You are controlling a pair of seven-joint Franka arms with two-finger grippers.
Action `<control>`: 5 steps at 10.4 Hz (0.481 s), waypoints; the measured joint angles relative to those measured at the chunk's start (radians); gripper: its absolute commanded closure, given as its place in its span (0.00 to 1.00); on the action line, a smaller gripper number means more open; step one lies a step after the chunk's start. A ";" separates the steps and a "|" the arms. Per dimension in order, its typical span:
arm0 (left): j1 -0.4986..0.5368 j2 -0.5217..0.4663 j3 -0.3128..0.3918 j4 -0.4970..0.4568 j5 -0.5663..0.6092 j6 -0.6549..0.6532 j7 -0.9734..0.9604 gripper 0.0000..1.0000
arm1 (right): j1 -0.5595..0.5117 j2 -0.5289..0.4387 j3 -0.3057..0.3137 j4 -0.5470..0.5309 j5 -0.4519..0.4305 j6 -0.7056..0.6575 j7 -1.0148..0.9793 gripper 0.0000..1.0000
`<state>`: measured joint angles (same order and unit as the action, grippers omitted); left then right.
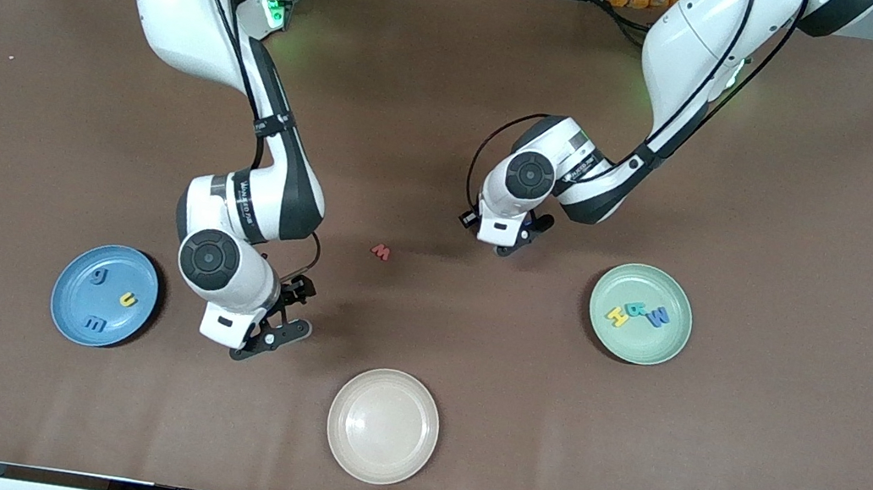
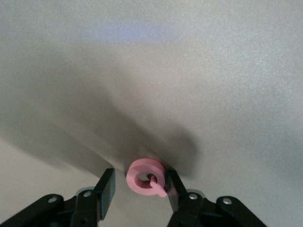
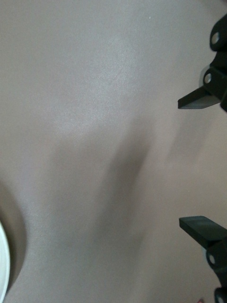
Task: Sort upper and lower case letters into plates
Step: 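Lift the pink q with the left gripper while the right gripper reaches letters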
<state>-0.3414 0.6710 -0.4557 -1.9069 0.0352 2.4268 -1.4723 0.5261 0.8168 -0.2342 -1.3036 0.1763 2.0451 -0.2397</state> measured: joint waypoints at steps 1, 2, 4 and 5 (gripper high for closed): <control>0.000 0.000 0.000 0.000 0.000 0.000 0.000 0.52 | 0.000 0.000 0.000 0.000 0.000 0.000 0.000 0.00; 0.000 0.000 0.000 0.000 0.000 0.000 0.000 0.57 | 0.000 0.000 0.000 0.000 0.000 0.000 0.000 0.00; 0.000 0.000 0.000 0.002 0.000 0.002 0.000 0.63 | 0.001 0.000 0.000 0.001 0.000 0.000 0.000 0.00; 0.000 -0.001 -0.001 0.003 0.000 0.001 0.000 0.70 | 0.001 0.000 0.000 0.002 0.000 0.000 0.000 0.00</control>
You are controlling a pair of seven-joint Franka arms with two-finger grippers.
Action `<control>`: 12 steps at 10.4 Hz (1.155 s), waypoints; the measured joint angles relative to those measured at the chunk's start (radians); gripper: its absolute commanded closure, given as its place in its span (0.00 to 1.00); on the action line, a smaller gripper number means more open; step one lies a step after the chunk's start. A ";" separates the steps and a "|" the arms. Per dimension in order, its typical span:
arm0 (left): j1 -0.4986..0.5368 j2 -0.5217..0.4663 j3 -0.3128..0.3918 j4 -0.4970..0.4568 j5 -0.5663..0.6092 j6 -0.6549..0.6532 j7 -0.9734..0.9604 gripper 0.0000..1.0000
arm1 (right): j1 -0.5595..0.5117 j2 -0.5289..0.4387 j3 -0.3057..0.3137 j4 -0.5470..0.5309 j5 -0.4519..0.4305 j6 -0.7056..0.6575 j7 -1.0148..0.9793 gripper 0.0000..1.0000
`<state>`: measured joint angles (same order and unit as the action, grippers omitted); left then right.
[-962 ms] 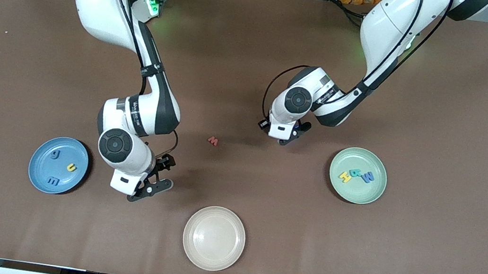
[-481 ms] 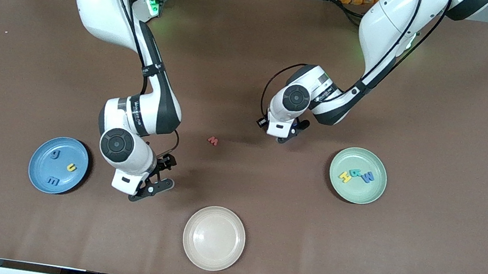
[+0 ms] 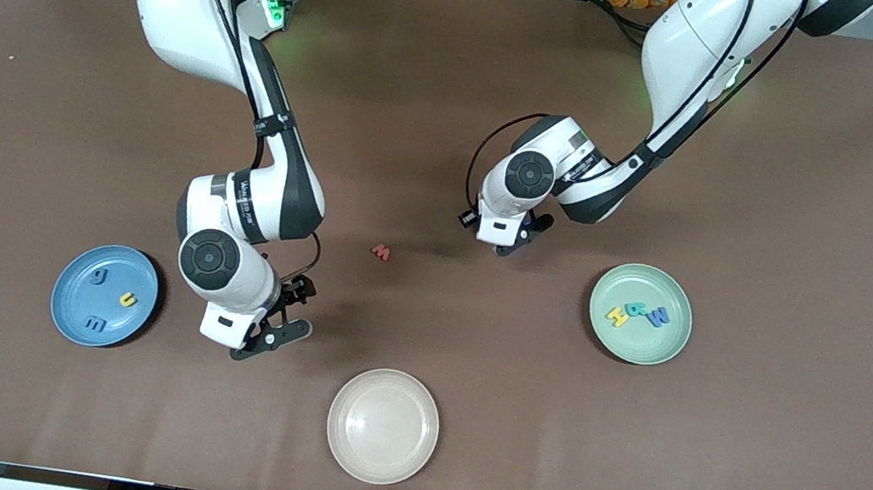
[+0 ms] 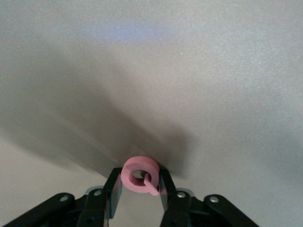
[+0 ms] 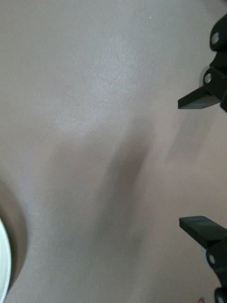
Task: Sort upper and lower case letters into plates
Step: 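Lift the pink q with the left gripper while the right gripper reaches letters, then drop the pink q in the green plate while the right gripper grasps W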
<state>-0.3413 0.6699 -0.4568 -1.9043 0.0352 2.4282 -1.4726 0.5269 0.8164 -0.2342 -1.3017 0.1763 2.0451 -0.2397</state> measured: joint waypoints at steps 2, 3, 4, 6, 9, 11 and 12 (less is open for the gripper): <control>0.001 -0.005 -0.001 -0.001 0.000 -0.005 0.000 0.76 | 0.000 0.000 0.000 0.001 0.000 0.000 0.000 0.00; 0.001 -0.004 -0.001 -0.002 0.000 -0.004 0.000 0.76 | 0.000 0.000 0.000 0.001 0.000 0.000 0.000 0.00; 0.001 -0.004 -0.001 -0.002 0.000 -0.004 0.000 0.76 | 0.000 0.000 0.000 0.001 0.000 0.000 0.000 0.00; 0.001 -0.005 -0.001 -0.001 0.000 -0.004 0.000 0.76 | 0.008 0.000 0.001 0.001 0.000 0.000 0.000 0.00; 0.003 -0.011 -0.001 0.040 0.000 -0.054 0.000 0.76 | 0.044 0.000 0.001 0.001 0.000 0.002 -0.008 0.00; 0.018 -0.023 0.001 0.082 0.000 -0.127 0.014 0.76 | 0.095 0.000 0.002 -0.001 0.000 0.012 -0.043 0.00; 0.043 -0.030 0.003 0.099 0.000 -0.155 0.056 0.76 | 0.124 0.000 0.002 -0.004 0.000 0.016 -0.058 0.00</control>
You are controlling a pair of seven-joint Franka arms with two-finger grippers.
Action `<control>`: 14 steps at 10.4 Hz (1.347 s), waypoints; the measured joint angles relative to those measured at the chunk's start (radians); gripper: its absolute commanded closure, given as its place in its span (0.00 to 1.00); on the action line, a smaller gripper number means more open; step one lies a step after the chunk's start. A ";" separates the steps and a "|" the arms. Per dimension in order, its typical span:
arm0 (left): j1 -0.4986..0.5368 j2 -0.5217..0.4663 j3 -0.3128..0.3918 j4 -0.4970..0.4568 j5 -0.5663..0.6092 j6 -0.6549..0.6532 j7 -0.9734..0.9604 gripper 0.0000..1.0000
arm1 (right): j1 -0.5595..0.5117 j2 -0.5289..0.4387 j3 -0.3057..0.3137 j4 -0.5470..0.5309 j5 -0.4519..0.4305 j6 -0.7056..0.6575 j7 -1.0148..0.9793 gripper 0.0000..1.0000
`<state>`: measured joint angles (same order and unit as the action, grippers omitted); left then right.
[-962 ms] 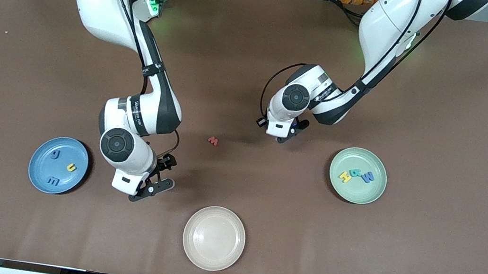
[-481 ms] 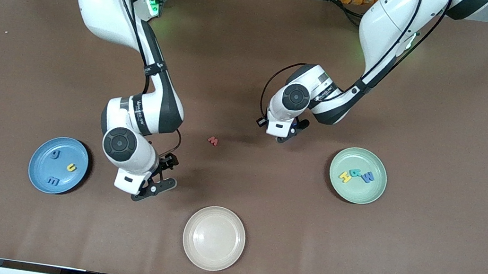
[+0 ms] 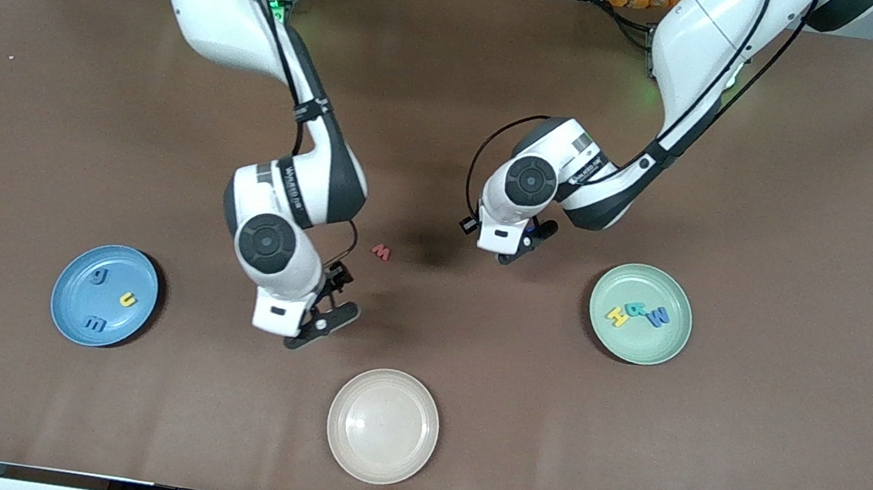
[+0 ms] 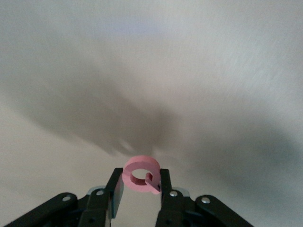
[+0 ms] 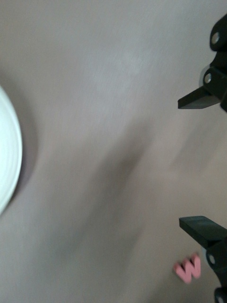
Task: Sort upper and lower case letters into plates
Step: 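Drop the pink q in the green plate while the right gripper grasps W, then carry the pink W toward the blue plate while the left gripper withdraws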
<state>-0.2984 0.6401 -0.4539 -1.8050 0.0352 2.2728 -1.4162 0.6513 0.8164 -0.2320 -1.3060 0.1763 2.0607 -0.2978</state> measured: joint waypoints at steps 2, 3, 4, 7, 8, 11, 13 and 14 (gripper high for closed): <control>0.090 -0.011 0.003 0.012 0.000 -0.032 0.143 0.73 | 0.065 0.000 0.001 -0.032 0.000 0.052 -0.027 0.00; 0.142 -0.014 0.004 0.015 0.000 -0.065 0.240 0.73 | 0.099 0.001 0.001 -0.065 0.000 0.090 -0.049 0.00; 0.207 -0.019 0.008 0.016 0.001 -0.107 0.367 0.73 | 0.132 0.001 0.000 -0.100 0.000 0.113 -0.083 0.00; 0.407 -0.045 0.013 0.016 0.013 -0.209 0.644 0.72 | 0.188 -0.002 -0.001 -0.158 0.000 0.123 -0.154 0.00; 0.438 -0.047 0.013 0.013 0.033 -0.218 0.672 0.71 | 0.197 -0.003 -0.001 -0.173 0.000 0.124 -0.173 0.00; 0.441 -0.046 0.009 -0.005 0.057 -0.219 0.675 0.04 | 0.208 -0.040 -0.001 -0.293 0.000 0.240 -0.208 0.00; 0.439 -0.046 0.007 -0.011 0.084 -0.219 0.677 0.00 | 0.209 -0.067 -0.002 -0.341 0.000 0.267 -0.221 0.00; 0.439 -0.047 0.004 -0.011 0.108 -0.219 0.680 0.00 | 0.209 -0.076 -0.002 -0.349 0.000 0.270 -0.222 0.00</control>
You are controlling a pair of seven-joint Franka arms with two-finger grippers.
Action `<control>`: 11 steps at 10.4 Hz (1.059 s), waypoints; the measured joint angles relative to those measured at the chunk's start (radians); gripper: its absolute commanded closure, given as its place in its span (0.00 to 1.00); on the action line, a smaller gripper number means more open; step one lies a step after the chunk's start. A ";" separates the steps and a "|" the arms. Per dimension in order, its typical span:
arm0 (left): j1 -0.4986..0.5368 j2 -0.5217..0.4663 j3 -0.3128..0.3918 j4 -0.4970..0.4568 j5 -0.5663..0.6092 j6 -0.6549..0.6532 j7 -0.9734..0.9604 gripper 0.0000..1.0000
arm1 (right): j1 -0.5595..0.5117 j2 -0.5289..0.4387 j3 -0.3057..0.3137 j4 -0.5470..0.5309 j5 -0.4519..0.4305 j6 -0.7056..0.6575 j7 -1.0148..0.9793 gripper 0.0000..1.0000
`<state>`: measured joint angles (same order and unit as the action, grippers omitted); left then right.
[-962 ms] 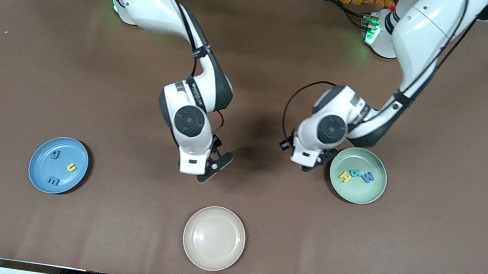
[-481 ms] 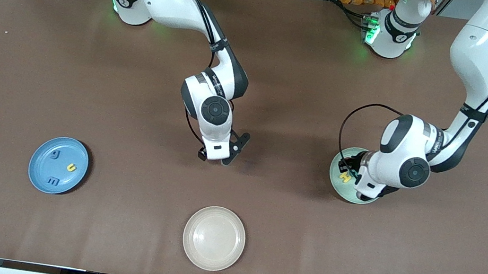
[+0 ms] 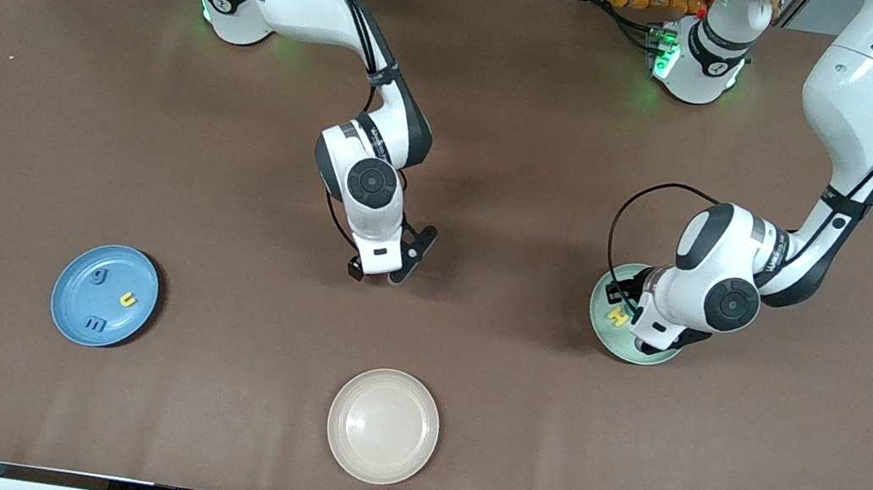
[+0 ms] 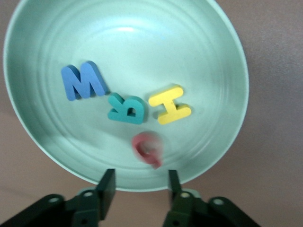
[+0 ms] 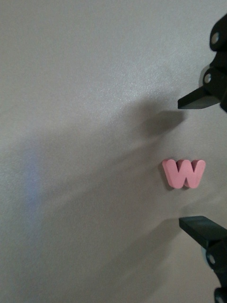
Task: Sort upper and lower case letters into plates
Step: 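Carry the pink W toward the blue plate while the left gripper withdraws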
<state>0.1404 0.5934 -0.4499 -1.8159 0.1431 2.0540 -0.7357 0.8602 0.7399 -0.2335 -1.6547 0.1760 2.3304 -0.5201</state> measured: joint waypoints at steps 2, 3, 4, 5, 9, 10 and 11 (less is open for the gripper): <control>0.000 -0.017 -0.002 0.005 0.014 0.000 0.090 0.00 | 0.001 -0.005 0.000 -0.011 0.000 0.017 -0.001 0.00; 0.007 -0.043 0.000 0.011 0.037 0.000 0.193 0.00 | 0.001 -0.005 0.000 -0.024 0.000 0.040 -0.001 0.00; 0.024 -0.078 0.002 0.018 0.076 0.000 0.301 0.00 | 0.001 -0.005 0.000 -0.038 0.000 0.062 -0.001 0.00; 0.056 -0.120 0.004 0.031 0.104 -0.002 0.411 0.00 | 0.001 -0.005 0.000 -0.047 0.000 0.073 -0.003 0.00; 0.129 -0.341 0.003 0.133 0.108 -0.150 0.544 0.00 | 0.002 -0.005 0.001 -0.056 0.000 0.105 -0.013 0.95; 0.129 -0.399 0.000 0.196 0.108 -0.241 0.545 0.00 | 0.002 -0.006 0.001 -0.058 0.000 0.109 -0.015 1.00; 0.128 -0.438 -0.004 0.265 0.100 -0.316 0.545 0.00 | 0.003 -0.007 0.003 -0.060 0.000 0.115 -0.015 1.00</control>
<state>0.2686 0.1550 -0.4541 -1.5508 0.2426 1.7383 -0.1908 0.8636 0.7326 -0.2302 -1.7150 0.1760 2.4455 -0.5352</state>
